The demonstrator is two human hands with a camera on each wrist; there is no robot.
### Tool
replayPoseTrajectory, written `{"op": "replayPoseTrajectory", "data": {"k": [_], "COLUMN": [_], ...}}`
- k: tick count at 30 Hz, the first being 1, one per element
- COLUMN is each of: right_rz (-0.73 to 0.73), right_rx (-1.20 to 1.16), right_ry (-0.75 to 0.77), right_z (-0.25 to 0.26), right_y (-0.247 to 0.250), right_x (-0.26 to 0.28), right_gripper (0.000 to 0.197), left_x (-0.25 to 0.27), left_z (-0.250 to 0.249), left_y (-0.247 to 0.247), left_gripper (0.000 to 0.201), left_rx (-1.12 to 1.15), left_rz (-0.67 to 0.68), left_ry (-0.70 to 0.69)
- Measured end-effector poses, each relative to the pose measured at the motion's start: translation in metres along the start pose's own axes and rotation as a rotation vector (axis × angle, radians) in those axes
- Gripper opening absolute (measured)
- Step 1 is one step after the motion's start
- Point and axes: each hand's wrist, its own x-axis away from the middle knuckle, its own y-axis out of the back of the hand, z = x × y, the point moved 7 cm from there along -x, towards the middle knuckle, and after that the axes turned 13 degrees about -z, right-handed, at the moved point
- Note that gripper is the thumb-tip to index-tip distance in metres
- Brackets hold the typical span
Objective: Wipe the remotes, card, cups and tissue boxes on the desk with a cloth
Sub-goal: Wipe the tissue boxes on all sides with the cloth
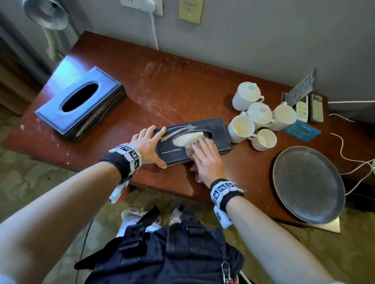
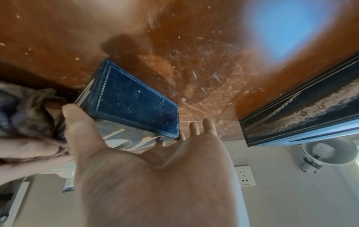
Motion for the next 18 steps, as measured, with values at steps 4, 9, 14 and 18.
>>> {"op": "replayPoseTrajectory", "data": {"k": [4,9,14,18], "right_rz": [-0.027,0.086,0.105,0.177], "right_rx": [0.056,-0.112,-0.059,-0.058], "right_ry": [-0.205,0.011,-0.039,-0.038], "right_z": [-0.017,0.055,0.02,0.054], "right_y": [0.003,-0.026,-0.012,-0.032], "right_x": [-0.007,-0.012,-0.015,-0.021], "right_gripper": [0.037,0.036,0.038,0.04], "left_x": [0.0,0.0,-0.002,-0.001], "left_z": [0.005,0.009,0.01,0.01], "left_y": [-0.001,-0.005,-0.004,-0.006], "left_gripper": [0.138,0.136,0.134,0.133], "left_rx": [0.056,0.078,0.111,0.136], "left_rz": [0.01,-0.021,-0.019,-0.033], "left_ry": [-0.035,-0.057,-0.076,-0.074]}}
